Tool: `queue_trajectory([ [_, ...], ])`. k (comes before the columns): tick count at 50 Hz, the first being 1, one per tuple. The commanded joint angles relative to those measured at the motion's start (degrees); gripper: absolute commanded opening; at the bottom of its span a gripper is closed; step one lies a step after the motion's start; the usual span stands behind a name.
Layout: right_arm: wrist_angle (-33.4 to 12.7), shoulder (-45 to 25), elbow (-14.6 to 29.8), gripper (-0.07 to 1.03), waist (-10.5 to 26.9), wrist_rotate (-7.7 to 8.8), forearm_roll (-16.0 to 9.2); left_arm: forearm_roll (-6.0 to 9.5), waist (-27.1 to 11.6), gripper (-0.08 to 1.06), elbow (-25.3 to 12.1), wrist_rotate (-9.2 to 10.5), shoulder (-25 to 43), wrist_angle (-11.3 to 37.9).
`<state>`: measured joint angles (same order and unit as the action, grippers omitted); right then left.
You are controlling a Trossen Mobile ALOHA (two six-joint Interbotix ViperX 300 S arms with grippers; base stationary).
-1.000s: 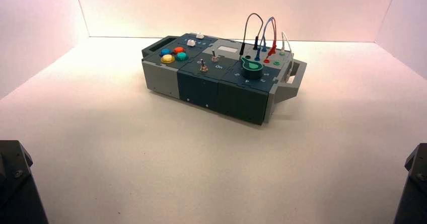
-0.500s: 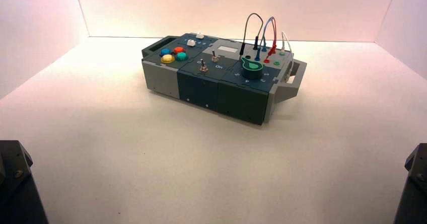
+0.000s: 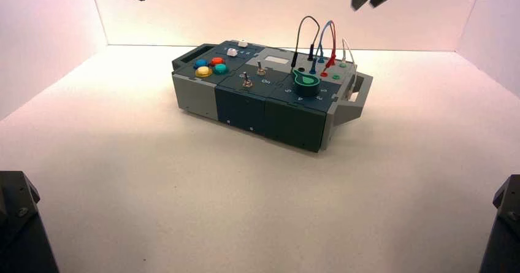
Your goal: Pull the blue wire.
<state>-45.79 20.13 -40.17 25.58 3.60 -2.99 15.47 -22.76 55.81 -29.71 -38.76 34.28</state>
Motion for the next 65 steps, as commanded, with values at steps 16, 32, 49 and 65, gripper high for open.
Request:
queue_trajectory([
  [16, 9.14, -8.26, 2.02, 0.53, 0.70, -0.26, 0.26, 1.23, -1.58, -0.03, -1.76, -0.18, 1.05, -1.32],
  [32, 11.51, -15.56, 5.01, 0.53, 2.64, 0.00, 0.35, 1.14, -1.58, -0.03, -1.32, -0.18, 1.49, -2.55],
  [49, 11.95, -20.21, 7.91, 0.53, 2.55, -0.18, 2.55, 0.97, -1.58, -0.03, -0.88, -0.26, 0.88, -2.99],
  [65, 11.60, -24.08, 10.46, 0.53, 2.46, -0.26, 4.66, 0.97, -1.58, -0.03, -0.79, -0.26, 0.79, -2.99],
])
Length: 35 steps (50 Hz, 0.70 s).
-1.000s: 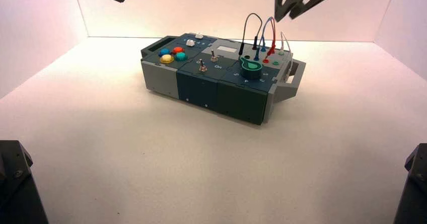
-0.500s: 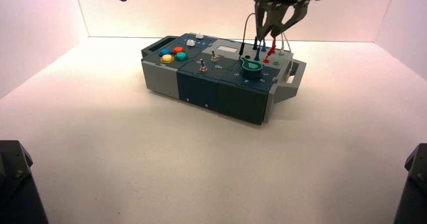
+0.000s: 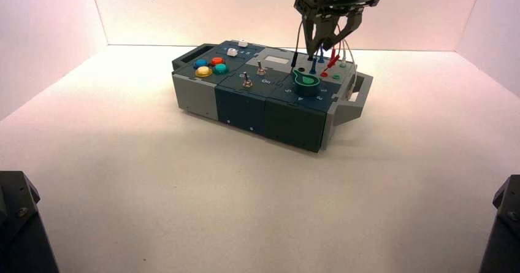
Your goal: Pull the blue wire.
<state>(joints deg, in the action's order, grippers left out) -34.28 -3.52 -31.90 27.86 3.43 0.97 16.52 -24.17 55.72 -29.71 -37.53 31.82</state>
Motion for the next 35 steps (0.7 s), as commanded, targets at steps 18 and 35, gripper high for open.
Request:
queue_trajectory([
  [18, -1.23, -4.66, 4.83, 0.53, -0.09, -0.18, 2.72, -0.09, -0.18, -0.03, -0.62, -0.62, -0.44, -0.62],
  [35, -1.93, -7.38, 6.59, 0.46, -0.09, -0.18, 3.08, -0.09, -0.18, -0.03, -0.62, -0.62, -0.44, -0.62],
])
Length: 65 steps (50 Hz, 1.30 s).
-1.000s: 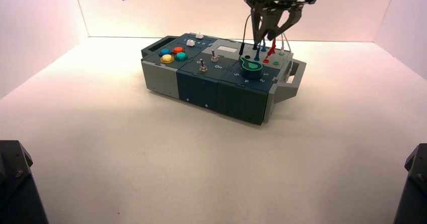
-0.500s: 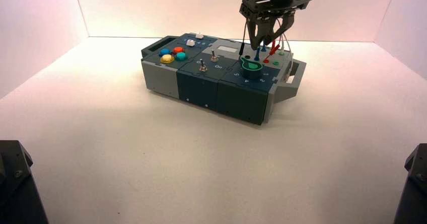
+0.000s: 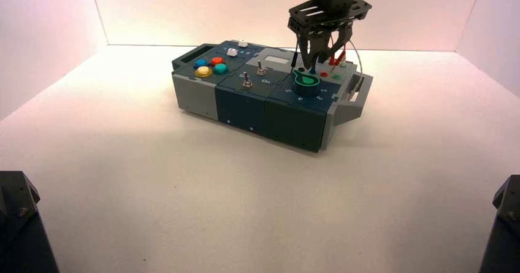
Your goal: Pull the blue wire.
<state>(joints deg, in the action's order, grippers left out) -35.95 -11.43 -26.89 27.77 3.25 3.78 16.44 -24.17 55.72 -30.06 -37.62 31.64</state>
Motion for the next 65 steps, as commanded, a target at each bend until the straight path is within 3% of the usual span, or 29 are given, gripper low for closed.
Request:
queue_trajectory([
  [1, -0.44, 0.44, 1.67, 0.43, 0.00, 0.00, 0.44, -0.09, -0.18, -0.03, -0.62, -0.26, -0.35, -0.35],
  [5, -1.41, 0.35, 2.02, 0.34, 0.00, 0.00, 0.88, -0.09, -0.18, -0.03, -0.70, -0.26, -0.35, -0.44],
  [17, -2.29, 0.26, 2.46, 0.23, -0.09, 0.00, 1.76, 0.00, -0.18, -0.03, -0.62, -0.26, -0.35, -0.44],
  [29, -2.72, -0.18, 2.55, -0.02, 0.00, 0.18, 2.29, -0.09, -0.18, -0.03, -0.70, -0.26, -0.35, -0.44],
  [65, -6.77, 4.39, 3.43, -0.03, 0.00, 0.18, 2.20, 0.00, -0.18, -0.03, -0.62, -0.26, -0.35, -0.44],
])
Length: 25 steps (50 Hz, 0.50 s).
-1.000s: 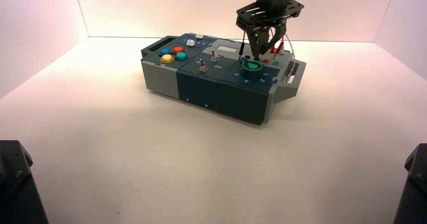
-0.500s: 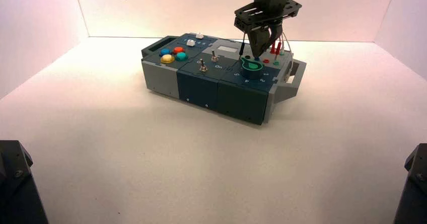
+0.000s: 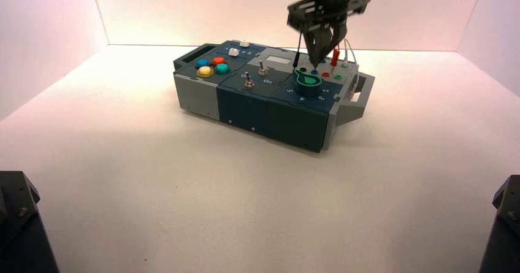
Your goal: Pull the blue wire.
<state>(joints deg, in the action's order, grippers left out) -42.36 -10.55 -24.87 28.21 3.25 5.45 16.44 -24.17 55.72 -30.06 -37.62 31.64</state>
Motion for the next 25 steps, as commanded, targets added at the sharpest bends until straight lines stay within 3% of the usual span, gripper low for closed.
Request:
queue_trajectory([
  [1, -0.44, 3.96, 1.32, -0.03, -0.44, 0.18, 0.44, 0.00, -0.18, -0.03, -0.62, -0.26, -0.35, -0.44],
  [12, -2.90, 5.19, 1.23, -0.03, -0.35, 0.09, 0.00, 0.00, -0.18, -0.03, -0.44, -0.26, -0.35, -0.53],
  [17, -4.83, 5.45, 1.14, -0.02, -0.26, 0.18, -1.58, -0.09, -0.18, -0.03, -0.44, -0.26, -0.26, -0.53],
  [25, -7.47, 5.71, 0.70, 0.14, -0.09, 0.26, -4.31, 0.00, -0.26, -0.03, -0.44, -0.26, -0.09, -0.53],
])
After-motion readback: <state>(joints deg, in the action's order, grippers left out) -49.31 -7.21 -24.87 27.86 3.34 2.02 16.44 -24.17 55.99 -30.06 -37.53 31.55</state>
